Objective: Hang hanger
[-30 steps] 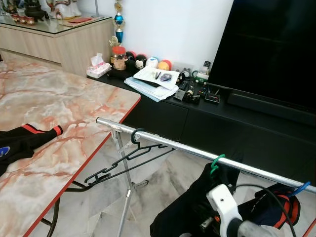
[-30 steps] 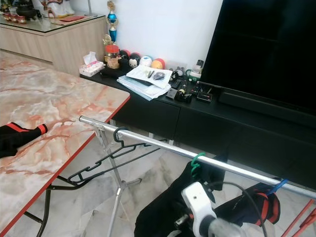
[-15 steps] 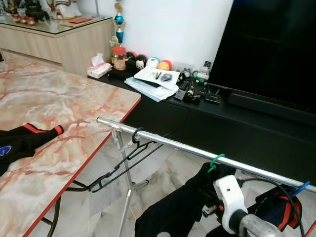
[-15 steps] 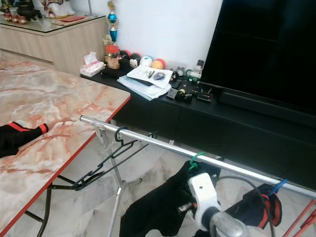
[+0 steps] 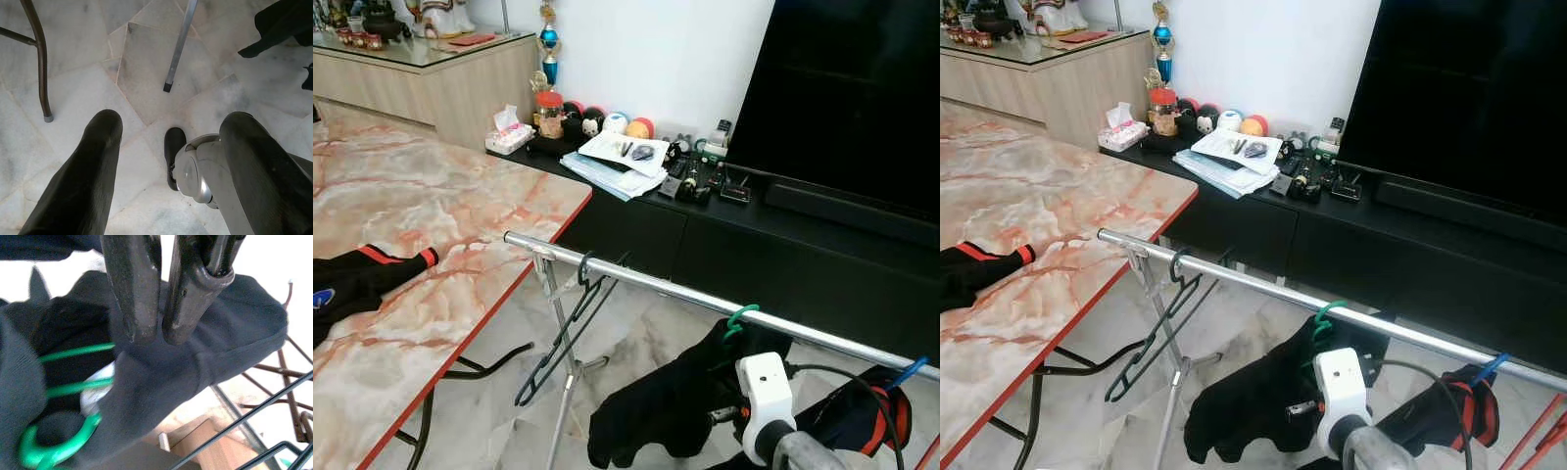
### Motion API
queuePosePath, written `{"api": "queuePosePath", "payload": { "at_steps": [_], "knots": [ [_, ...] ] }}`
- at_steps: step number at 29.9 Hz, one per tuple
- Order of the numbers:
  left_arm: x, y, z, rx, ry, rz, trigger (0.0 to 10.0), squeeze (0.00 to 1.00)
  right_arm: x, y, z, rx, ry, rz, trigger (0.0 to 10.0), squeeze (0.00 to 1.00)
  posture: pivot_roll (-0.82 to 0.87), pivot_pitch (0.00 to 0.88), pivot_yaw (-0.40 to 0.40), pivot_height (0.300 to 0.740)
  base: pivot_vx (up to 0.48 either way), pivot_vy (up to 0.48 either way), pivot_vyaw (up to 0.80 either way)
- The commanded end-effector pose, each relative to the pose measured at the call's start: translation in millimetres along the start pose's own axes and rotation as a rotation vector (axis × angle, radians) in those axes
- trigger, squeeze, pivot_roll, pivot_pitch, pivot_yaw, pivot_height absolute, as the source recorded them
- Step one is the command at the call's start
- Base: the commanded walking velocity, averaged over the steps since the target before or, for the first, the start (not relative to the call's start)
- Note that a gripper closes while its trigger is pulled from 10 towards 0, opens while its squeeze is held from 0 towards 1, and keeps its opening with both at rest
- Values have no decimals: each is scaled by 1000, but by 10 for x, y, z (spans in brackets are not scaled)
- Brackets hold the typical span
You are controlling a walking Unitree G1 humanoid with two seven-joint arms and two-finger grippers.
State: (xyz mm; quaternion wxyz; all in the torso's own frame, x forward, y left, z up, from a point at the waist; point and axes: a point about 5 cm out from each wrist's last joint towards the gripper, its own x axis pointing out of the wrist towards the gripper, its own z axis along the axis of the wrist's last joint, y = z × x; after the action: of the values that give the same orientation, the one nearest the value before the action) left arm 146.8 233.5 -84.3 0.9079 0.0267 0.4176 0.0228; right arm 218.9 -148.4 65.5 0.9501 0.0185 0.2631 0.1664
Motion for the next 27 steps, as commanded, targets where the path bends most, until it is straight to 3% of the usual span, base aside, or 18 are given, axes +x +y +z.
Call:
{"api": "queuePosePath", "payload": {
  "at_steps": [1,6,8,11,14,24,27],
  "knots": [
    [-10,-29,-47,-11,16,-12,10000,0,-45,15,47,0,-37,9,10000,0,127,14,-60,740,0,0,0],
    [-15,-24,-69,-5,32,-11,10000,0,-24,-118,40,-5,-47,-120,10000,0,118,8,-58,740,0,0,0],
    [-17,-29,-77,-6,35,-12,10000,0,3,-322,-2,27,-16,-298,10000,0,122,2,-59,740,0,0,0],
    [-19,-35,-84,-7,35,-13,10000,0,27,-433,10,60,-36,-368,10000,0,128,0,-58,740,0,0,0],
    [-21,-37,-89,-8,35,-14,10000,0,68,-445,72,66,-71,-363,10000,0,125,0,-60,740,0,0,0],
    [-27,-47,-104,-2,35,-19,10000,0,511,-377,151,43,-57,-297,10000,0,148,0,-58,740,0,0,0],
    [-28,-44,-104,-3,35,-17,10000,0,566,-361,184,4,-71,-290,10000,0,145,0,-53,740,0,0,0]
  ]
}}
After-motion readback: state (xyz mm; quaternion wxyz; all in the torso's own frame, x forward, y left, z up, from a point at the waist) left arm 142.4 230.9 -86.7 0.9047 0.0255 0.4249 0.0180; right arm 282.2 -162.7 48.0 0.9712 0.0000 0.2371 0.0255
